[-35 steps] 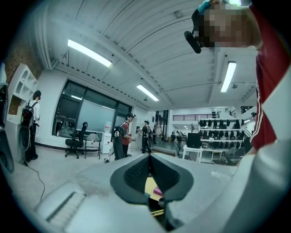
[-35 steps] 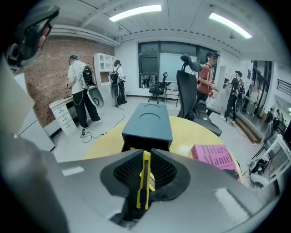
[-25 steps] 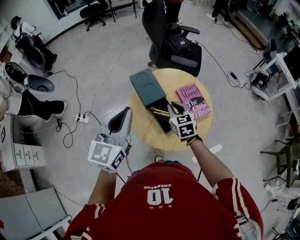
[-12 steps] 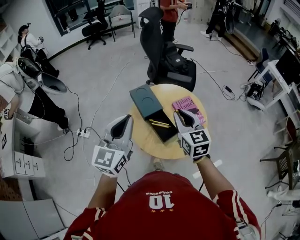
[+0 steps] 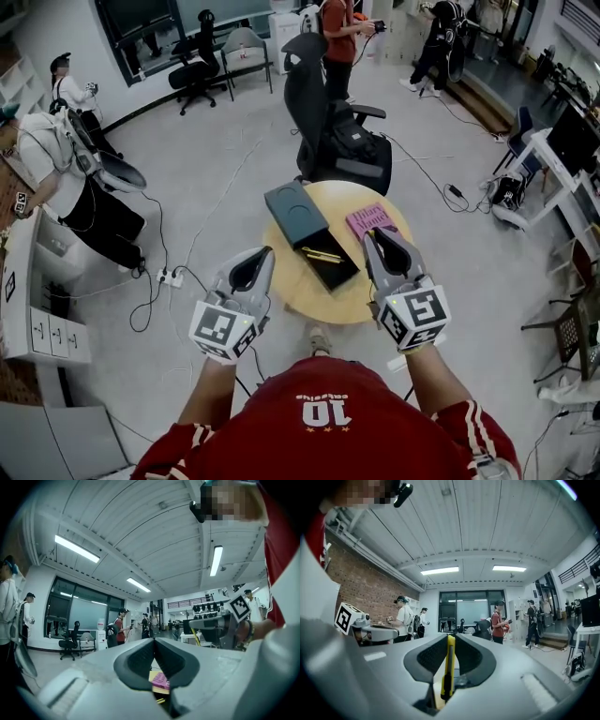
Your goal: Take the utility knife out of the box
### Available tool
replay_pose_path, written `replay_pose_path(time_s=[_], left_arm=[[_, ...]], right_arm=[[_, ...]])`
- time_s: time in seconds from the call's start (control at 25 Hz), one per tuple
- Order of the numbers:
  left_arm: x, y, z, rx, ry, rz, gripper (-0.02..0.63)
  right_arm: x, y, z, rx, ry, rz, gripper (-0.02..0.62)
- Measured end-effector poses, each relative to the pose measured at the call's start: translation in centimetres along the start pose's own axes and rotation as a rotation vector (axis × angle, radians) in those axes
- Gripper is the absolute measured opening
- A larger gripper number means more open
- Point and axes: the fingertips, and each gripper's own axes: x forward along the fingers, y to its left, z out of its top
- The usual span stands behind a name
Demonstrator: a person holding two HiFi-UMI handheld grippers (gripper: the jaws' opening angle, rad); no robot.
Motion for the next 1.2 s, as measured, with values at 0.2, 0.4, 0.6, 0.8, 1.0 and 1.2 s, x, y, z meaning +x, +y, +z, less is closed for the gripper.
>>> replay_pose_path(time_s=[0.2, 0.4, 0.6, 0.8, 1.0, 1.2], left_arm=[[-0.7, -1.0, 0.0, 0.021, 0.002, -0.038, 0.003], [-0.4, -2.1, 0.5, 0.041, -0.004, -0.081, 0.022], [0.1, -2.4, 1.7, 0.127, -0.006, -0.12, 0.1], [1.7, -3.4, 1.2, 0.205, 0.024, -0.174, 0.158], [3.7, -4.7, -0.5, 0.295, 0.074, -0.295, 0.222], [6.1, -4.4, -3.6, 0.271, 0.142, -0.382, 0.221]], right_arm=[[-0.9, 1.0, 1.1, -0.003, -0.021, -0.005, 0.038], [-1.8, 1.0, 1.5, -0.006, -0.022, -0.011, 0.038], [-1.4, 1.1, 2.1, -0.02, -0.038, -0.009, 0.039], [-1.0, 0.2, 1.9, -0.035, -0.036, -0.016, 0.039], [-0.8, -0.8, 1.4, -0.027, -0.026, -0.019, 0.039], [-0.3, -1.8, 0.5, -0.018, -0.01, -0.024, 0.04]])
